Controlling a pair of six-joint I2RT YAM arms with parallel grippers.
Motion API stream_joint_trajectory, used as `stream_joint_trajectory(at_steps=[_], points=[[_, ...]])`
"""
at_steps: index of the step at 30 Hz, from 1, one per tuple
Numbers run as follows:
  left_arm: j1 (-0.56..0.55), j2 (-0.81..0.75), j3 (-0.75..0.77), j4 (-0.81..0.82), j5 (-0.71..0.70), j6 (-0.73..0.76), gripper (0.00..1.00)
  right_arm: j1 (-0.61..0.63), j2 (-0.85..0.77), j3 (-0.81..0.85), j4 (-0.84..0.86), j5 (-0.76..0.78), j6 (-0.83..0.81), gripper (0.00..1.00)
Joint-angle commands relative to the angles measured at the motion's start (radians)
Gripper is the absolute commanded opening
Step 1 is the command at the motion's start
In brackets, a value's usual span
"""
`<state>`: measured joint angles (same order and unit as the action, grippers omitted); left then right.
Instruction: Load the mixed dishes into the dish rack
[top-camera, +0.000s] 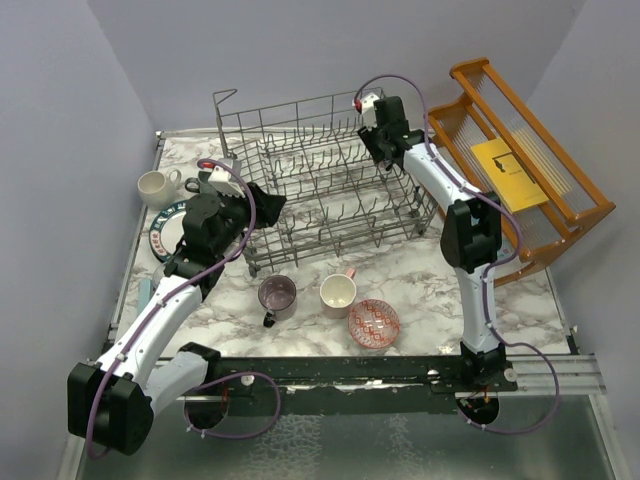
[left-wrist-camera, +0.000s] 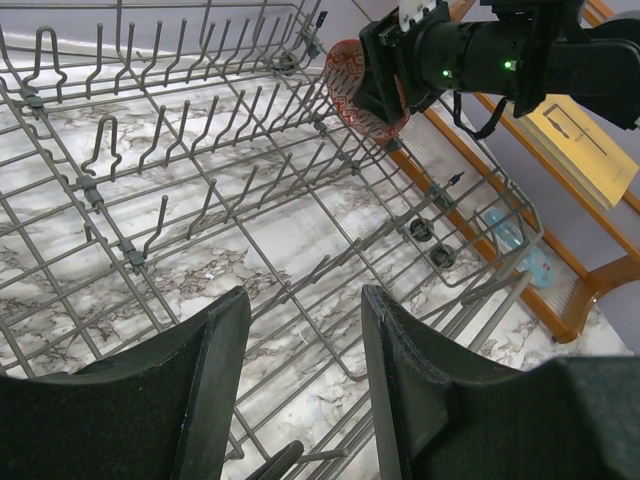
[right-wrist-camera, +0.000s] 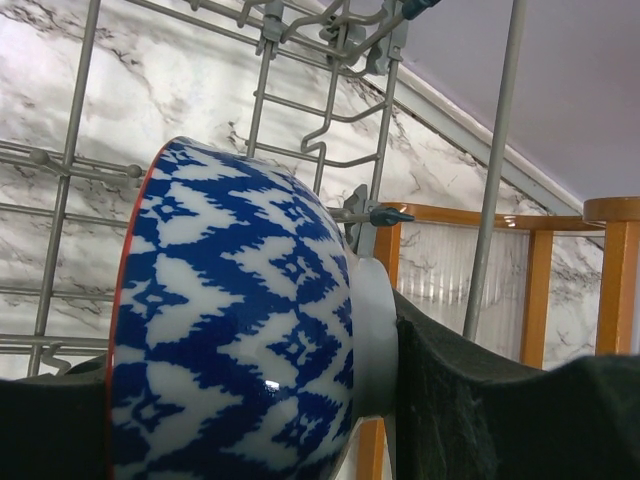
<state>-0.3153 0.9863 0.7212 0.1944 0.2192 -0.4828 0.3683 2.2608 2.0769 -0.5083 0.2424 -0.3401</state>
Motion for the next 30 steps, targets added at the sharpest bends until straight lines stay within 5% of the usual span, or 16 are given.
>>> stream_joint_trajectory(at_steps=[1,9,19,30], points=[[0.004,-0.005,-0.007,0.036,0.024,-0.010,0.51,0.022,0.063,0.076,-0.011,0.079,-0.023,0.32],[0.004,-0.003,-0.003,0.039,0.028,-0.013,0.51,0.044,0.083,0.069,-0.047,0.108,-0.015,0.38],[0.004,0.000,-0.001,0.045,0.031,-0.018,0.51,0.044,0.076,0.061,-0.075,0.066,0.003,0.58],[0.004,0.000,0.003,0.043,0.034,-0.019,0.51,0.044,0.046,0.032,-0.067,0.044,0.008,0.57]])
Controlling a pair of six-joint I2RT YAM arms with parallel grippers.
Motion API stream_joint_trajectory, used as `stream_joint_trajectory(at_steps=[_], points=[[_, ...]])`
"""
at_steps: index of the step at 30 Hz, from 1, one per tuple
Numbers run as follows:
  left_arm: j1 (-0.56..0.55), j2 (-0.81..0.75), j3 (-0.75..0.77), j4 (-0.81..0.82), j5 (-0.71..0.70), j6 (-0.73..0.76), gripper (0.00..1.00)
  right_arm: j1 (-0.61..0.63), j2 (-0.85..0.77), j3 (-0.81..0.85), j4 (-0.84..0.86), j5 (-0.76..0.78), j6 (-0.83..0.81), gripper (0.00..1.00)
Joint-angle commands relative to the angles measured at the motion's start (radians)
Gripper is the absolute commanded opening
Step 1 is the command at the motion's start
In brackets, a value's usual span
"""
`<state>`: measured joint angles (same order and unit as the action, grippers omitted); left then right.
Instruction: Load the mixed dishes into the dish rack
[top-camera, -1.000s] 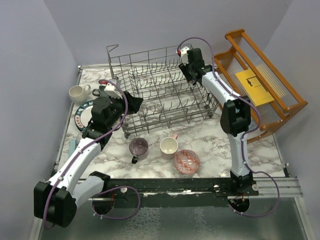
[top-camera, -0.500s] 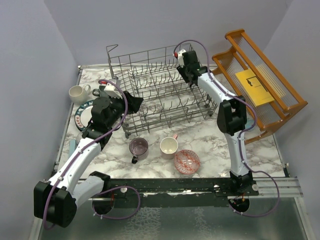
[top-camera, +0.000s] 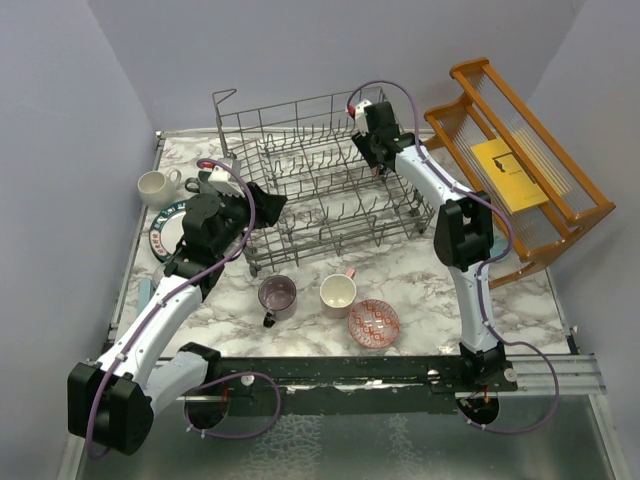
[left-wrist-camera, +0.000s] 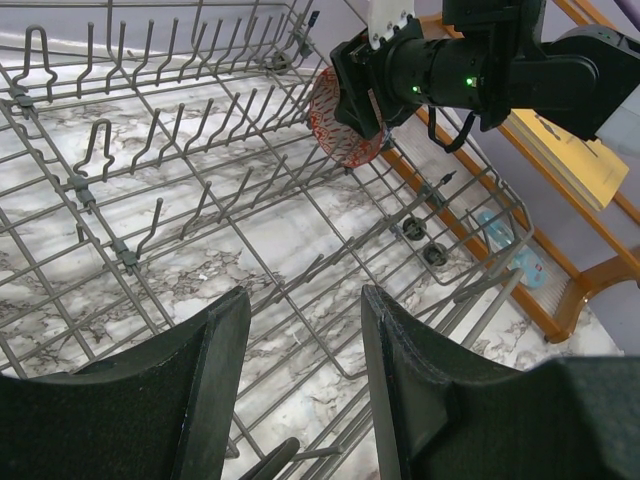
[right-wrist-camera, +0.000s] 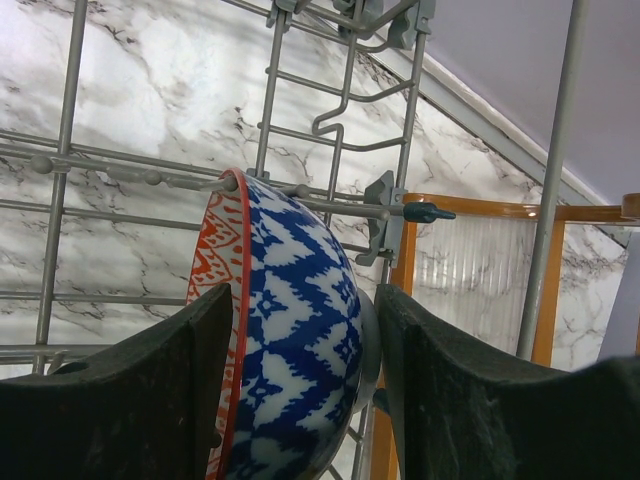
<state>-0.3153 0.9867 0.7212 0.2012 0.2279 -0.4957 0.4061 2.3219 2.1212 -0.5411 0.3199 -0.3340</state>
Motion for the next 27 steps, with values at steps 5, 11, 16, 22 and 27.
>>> stream_joint_trajectory(at_steps=[5,11,16,22,27], points=[[0.004,-0.006,0.004,0.028,0.022,-0.002,0.51,0.007,-0.044,-0.008,-0.038,-0.066,0.014,0.58],[0.004,-0.008,0.007,0.027,0.020,-0.001,0.51,0.007,-0.086,-0.004,-0.051,-0.104,0.024,0.71],[0.004,-0.007,0.012,0.025,0.022,-0.002,0.51,0.006,-0.115,-0.006,-0.053,-0.120,0.024,0.76],[0.004,-0.012,0.018,0.024,0.025,-0.007,0.51,0.007,-0.148,0.002,-0.064,-0.130,0.016,0.89],[0.004,-0.023,0.010,0.048,0.045,-0.015,0.51,0.006,-0.223,0.000,-0.087,-0.179,0.007,0.97]])
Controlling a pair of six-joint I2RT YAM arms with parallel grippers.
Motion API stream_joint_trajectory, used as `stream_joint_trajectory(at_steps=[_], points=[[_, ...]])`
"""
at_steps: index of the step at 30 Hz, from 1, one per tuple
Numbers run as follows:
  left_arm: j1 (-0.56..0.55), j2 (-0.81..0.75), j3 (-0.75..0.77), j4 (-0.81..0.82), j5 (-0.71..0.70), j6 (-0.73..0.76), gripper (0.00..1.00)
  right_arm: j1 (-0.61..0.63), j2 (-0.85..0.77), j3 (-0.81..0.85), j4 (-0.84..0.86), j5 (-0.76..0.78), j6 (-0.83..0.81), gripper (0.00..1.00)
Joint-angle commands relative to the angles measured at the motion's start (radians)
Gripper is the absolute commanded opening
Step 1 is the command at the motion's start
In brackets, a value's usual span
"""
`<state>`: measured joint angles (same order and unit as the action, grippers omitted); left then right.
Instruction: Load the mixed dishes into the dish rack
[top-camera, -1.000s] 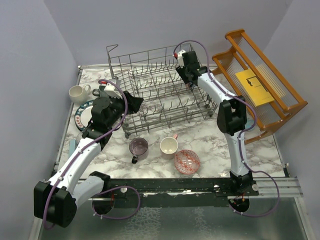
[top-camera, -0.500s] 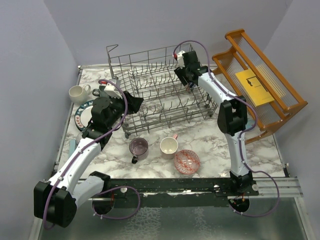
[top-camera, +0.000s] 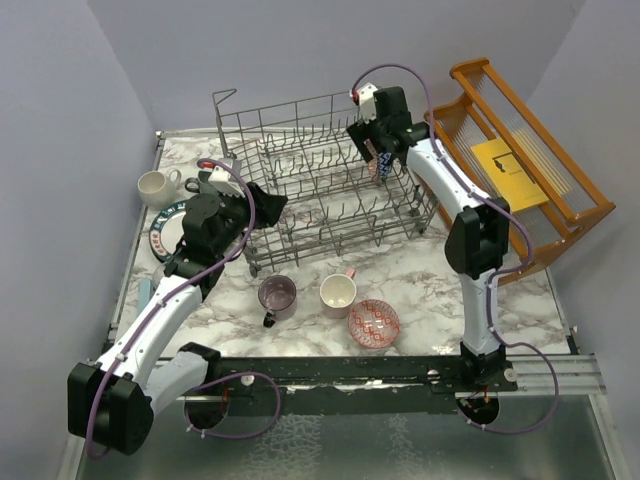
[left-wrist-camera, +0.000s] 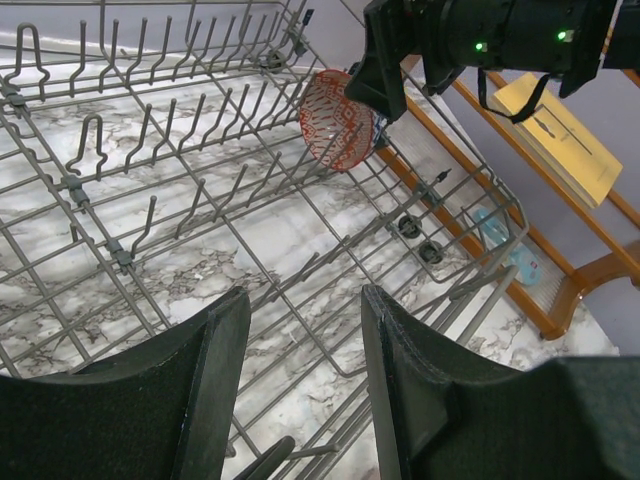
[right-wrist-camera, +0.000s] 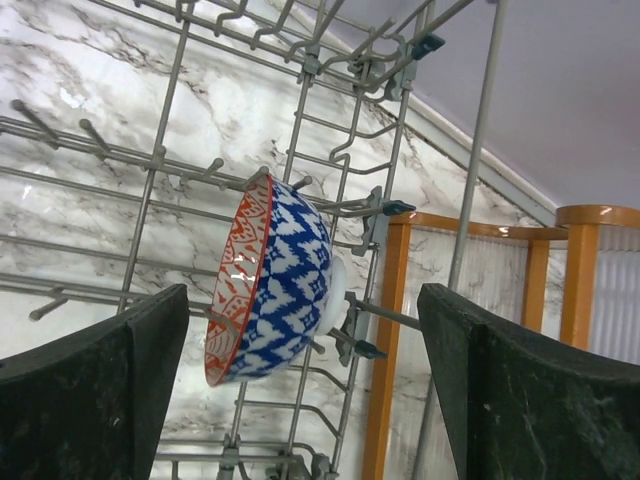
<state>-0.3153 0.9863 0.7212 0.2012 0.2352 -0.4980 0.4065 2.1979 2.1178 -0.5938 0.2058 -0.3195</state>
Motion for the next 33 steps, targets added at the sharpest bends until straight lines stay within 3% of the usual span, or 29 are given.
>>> stream_joint_trajectory(at_steps=[1,4,9,16,22,28,33], points=[[0.004,-0.022,0.008,0.058,0.046,-0.014,0.52,0.006,-0.118,-0.006,-0.037,-0.083,-0.008,0.98],[0.004,-0.021,-0.011,0.113,0.071,-0.032,0.57,0.006,-0.193,-0.060,-0.037,-0.153,0.001,1.00],[0.004,0.002,-0.071,0.288,0.111,-0.144,0.77,0.006,-0.357,-0.210,-0.009,-0.375,0.014,1.00],[0.001,0.093,-0.116,0.507,0.240,-0.316,0.78,0.006,-0.620,-0.507,0.097,-0.829,0.044,1.00],[-0.087,0.064,-0.052,0.320,0.167,-0.168,0.77,0.005,-0.724,-0.646,0.114,-1.116,0.015,1.00],[-0.217,0.027,0.008,0.142,0.035,0.000,0.77,-0.029,-0.740,-0.674,0.074,-1.222,-0.052,1.00],[-0.236,-0.018,0.041,0.020,-0.060,0.094,0.77,-0.071,-0.755,-0.718,0.080,-1.319,-0.067,1.00]])
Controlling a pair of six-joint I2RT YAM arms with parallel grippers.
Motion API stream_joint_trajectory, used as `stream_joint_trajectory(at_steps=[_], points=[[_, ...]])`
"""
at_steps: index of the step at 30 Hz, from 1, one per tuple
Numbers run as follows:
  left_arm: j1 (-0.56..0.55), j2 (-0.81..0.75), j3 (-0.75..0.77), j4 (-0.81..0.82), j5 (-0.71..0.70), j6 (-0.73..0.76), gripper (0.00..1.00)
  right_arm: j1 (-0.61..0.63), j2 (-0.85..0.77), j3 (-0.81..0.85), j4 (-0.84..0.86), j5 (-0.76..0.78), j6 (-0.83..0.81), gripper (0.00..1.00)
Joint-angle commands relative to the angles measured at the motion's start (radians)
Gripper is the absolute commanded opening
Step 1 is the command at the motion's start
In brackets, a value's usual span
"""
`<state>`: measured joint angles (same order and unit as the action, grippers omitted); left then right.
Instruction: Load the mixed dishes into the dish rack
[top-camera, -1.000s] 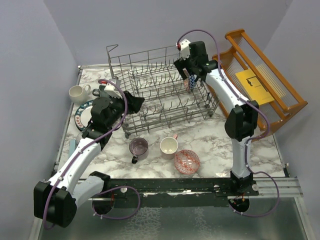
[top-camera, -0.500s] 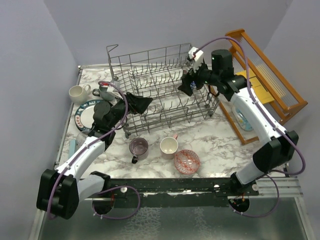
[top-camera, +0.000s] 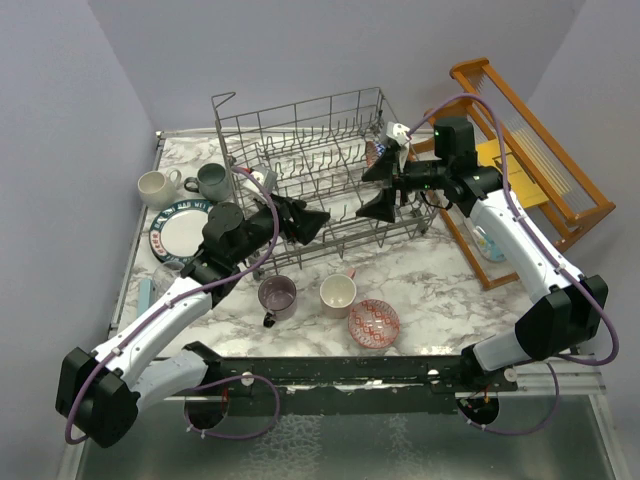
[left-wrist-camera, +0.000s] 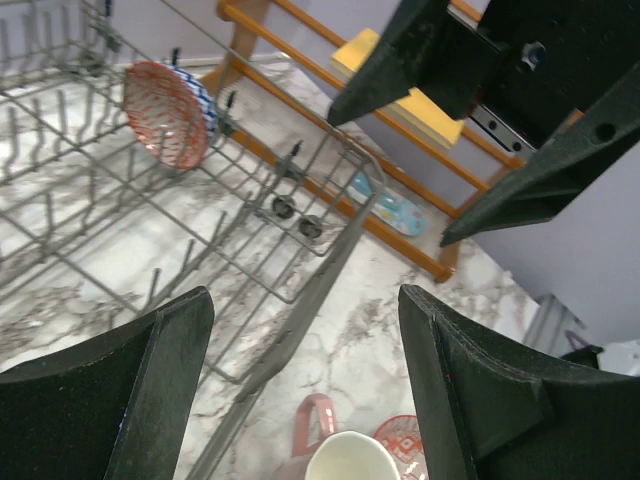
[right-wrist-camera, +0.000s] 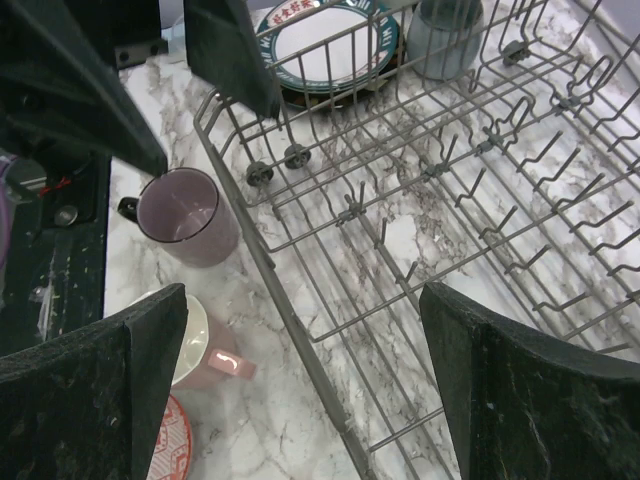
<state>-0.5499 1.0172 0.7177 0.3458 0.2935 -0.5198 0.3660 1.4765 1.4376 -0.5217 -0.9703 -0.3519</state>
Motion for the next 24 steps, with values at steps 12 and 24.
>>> stream_joint_trajectory(at_steps=[12,24], points=[[-0.001,-0.093,0.192,-0.271,-0.059,0.120,0.75,-0.107,-0.056,-0.104,0.033,-0.274,-0.035,1.00],[-0.185,0.025,0.233,-0.220,0.014,0.079,0.73,-0.224,-0.080,-0.129,0.045,-0.342,-0.021,1.00]])
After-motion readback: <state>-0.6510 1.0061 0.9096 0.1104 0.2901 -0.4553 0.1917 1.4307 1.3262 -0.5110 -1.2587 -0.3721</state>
